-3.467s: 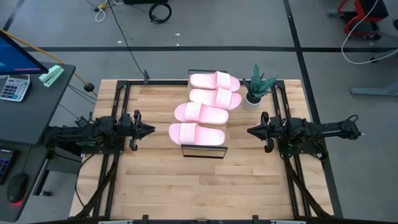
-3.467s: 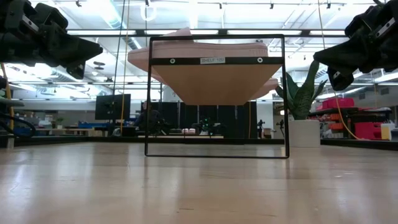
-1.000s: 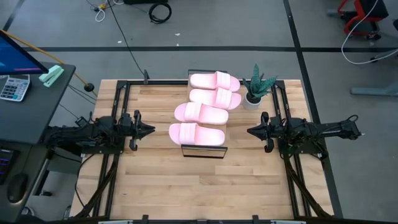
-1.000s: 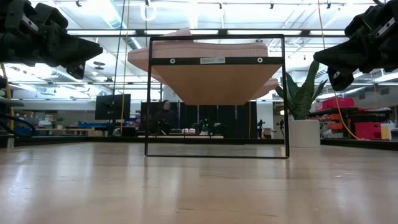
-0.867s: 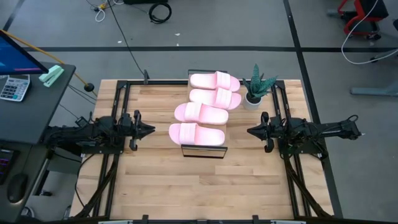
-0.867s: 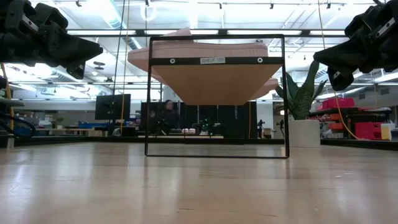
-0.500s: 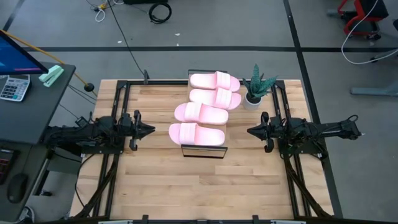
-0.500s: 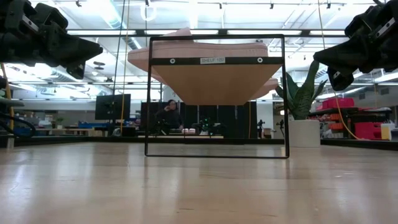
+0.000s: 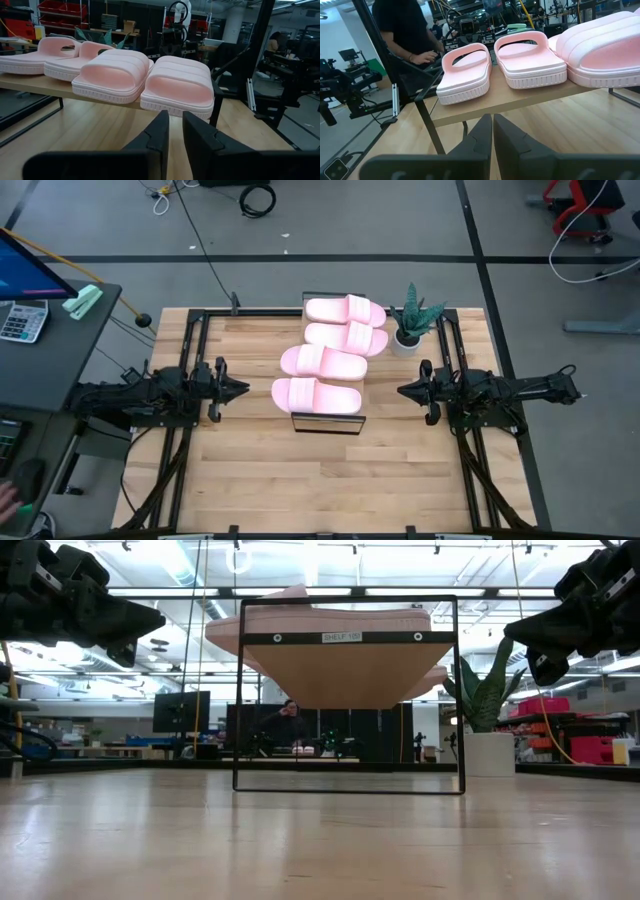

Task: Pick and place slides into the shelf
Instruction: Return to Home Position

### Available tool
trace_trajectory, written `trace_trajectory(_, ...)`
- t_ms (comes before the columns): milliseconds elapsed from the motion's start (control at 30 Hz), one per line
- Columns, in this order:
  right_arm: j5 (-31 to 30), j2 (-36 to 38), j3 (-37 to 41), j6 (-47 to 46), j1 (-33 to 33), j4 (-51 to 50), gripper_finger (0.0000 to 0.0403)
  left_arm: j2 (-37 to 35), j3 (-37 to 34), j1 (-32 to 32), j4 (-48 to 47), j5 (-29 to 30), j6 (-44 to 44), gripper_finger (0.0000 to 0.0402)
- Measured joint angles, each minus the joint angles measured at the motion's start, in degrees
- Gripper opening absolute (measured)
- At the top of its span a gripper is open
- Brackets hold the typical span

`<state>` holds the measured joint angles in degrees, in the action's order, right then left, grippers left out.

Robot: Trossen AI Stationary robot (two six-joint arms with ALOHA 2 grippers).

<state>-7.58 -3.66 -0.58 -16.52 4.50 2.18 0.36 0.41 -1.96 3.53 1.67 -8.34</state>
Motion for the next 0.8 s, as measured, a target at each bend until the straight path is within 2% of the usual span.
trace_trajectory(300,0.0,0.0,0.0,0.0,0.0,0.0,0.0023,0.0,0.0,0.0,0.0,0.0,0.0,0.0051)
trace_trajectory(800,0.0,0.0,0.0,0.0,0.0,0.0,0.0023,0.0,0.0,0.0,0.0,0.0,0.0,0.0062)
